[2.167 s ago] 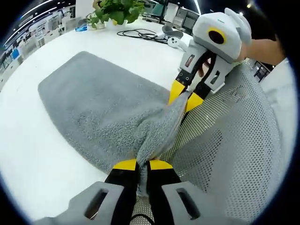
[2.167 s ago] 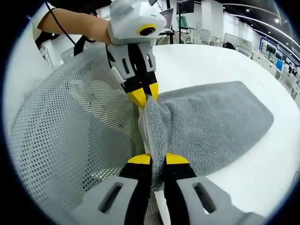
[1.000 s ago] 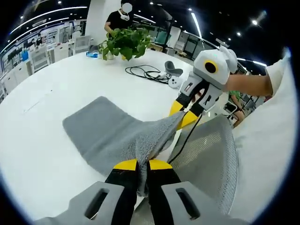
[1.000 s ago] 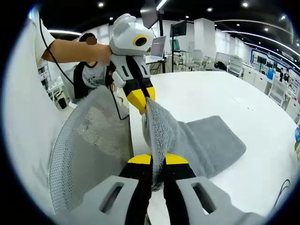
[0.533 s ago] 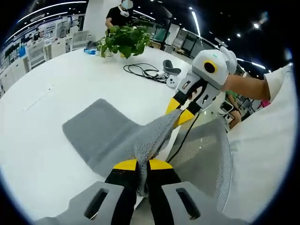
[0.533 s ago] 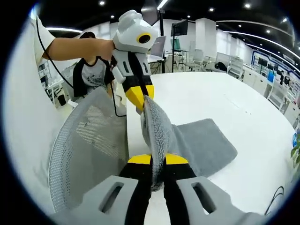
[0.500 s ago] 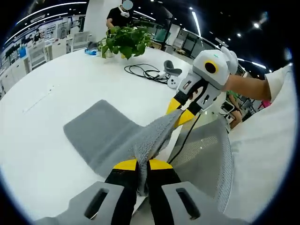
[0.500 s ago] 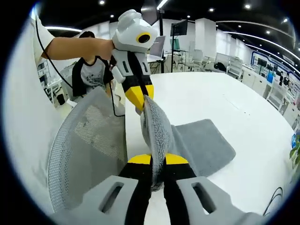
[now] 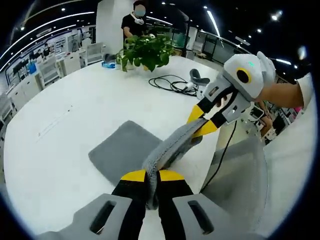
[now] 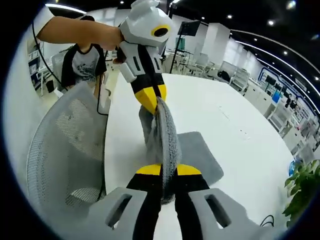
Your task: Fold the towel on the table until its edges align and the towel forms a compact rectangular stack.
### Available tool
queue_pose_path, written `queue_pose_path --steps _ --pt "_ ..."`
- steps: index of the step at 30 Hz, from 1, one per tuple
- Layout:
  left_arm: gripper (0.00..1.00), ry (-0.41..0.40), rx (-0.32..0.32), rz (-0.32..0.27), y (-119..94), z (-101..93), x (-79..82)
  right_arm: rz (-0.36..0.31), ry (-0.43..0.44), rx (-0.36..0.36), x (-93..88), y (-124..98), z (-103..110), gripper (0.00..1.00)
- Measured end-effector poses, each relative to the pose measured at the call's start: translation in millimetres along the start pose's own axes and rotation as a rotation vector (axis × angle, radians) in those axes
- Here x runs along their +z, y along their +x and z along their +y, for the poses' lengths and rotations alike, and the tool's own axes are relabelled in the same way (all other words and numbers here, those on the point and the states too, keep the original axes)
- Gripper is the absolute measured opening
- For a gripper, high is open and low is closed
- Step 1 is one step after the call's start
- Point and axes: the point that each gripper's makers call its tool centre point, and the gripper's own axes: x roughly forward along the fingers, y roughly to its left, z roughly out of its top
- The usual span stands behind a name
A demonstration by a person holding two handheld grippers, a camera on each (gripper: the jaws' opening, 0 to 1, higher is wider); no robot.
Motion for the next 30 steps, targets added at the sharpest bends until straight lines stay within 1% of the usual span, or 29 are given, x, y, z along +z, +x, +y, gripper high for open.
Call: queue_pose_path --steps 6,9,13,20,22,24,26,30 --pt "0.07 0.006 0.034 -0.01 7 15.5 6.7 0.019 -0.029 -0.04 0.4 6 -17 0.06" --pt "0.07 0.013 0.048 -0.011 11 23.5 7.8 0.03 -0.028 -0.052 -0.4 12 -27 0.06" --pt "0.07 0.017 0.071 -0.018 19 35.4 8.3 0.048 -0.051 -0.063 -2.1 18 -32 0.06" --pt "0.07 0.02 0.095 -0.019 30 53.6 6.4 0.078 -0.055 -0.064 -5.4 34 -48 0.07" --pt "0.07 0.012 0.099 -0.02 33 59.2 6.1 0.084 -0.051 -0.064 -8.3 40 -55 0.07" --pt "0.07 0.006 0.102 -0.019 36 64.9 5.8 0.089 -0.052 -0.064 -8.5 41 -55 0.07" --pt "0.07 -0.003 0.105 -0.017 41 71.6 5.3 0.096 -0.055 -0.065 -10.4 48 -64 0.07" --pt "0.07 -0.016 0.111 -0.017 51 82.5 5.2 0.111 -0.046 -0.058 -16.6 59 -73 0.08"
